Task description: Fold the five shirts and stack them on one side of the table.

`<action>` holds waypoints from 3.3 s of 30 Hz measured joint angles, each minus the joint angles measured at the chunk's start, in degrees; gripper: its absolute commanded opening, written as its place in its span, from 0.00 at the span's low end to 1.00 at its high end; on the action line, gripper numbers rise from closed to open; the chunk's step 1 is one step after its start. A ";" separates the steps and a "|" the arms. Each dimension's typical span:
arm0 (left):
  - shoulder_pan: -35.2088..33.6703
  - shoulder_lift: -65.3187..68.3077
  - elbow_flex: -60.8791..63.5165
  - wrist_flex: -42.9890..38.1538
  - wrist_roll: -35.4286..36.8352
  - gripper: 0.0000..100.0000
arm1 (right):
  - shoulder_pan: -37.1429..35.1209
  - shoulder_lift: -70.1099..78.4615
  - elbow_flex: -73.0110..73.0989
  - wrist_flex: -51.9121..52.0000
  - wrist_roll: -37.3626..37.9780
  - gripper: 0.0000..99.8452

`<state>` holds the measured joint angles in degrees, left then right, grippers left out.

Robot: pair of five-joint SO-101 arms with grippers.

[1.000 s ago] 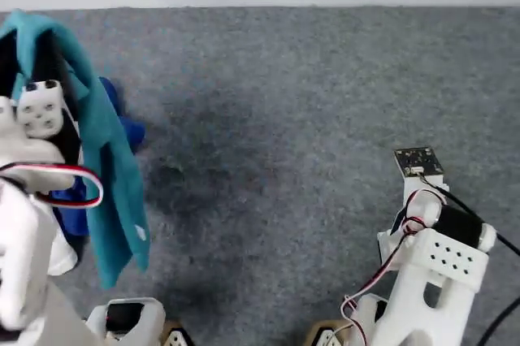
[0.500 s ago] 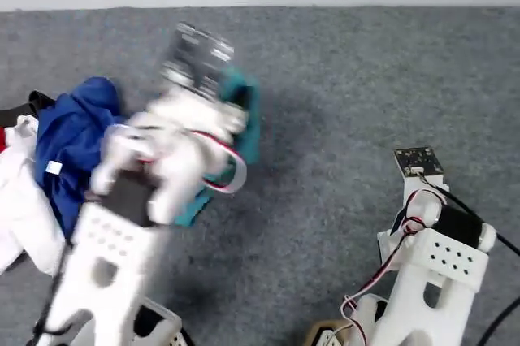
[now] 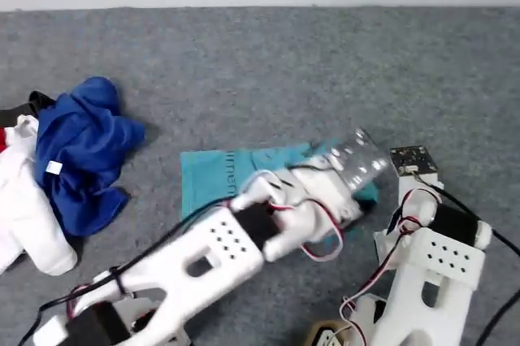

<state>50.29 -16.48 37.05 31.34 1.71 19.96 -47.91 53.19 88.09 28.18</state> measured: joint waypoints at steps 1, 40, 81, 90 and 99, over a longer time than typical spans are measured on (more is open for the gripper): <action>0.79 0.97 -0.79 0.00 0.00 0.21 | -0.35 0.00 0.00 0.00 0.00 0.55; -40.88 2.81 -11.25 66.55 -24.70 0.21 | -37.27 6.77 -6.51 -2.90 0.70 0.28; -29.63 2.99 19.16 34.64 -31.03 0.15 | -34.02 39.56 -9.14 -20.31 5.36 0.01; -28.92 2.99 19.34 30.59 -31.12 0.01 | -29.10 39.56 -8.97 -20.31 5.36 0.01; -29.27 2.99 18.64 29.63 -31.21 0.01 | -26.20 39.65 -9.41 -20.31 5.36 0.01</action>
<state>21.01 -13.49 55.69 60.97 -29.49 -6.24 -8.26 43.78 67.78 33.54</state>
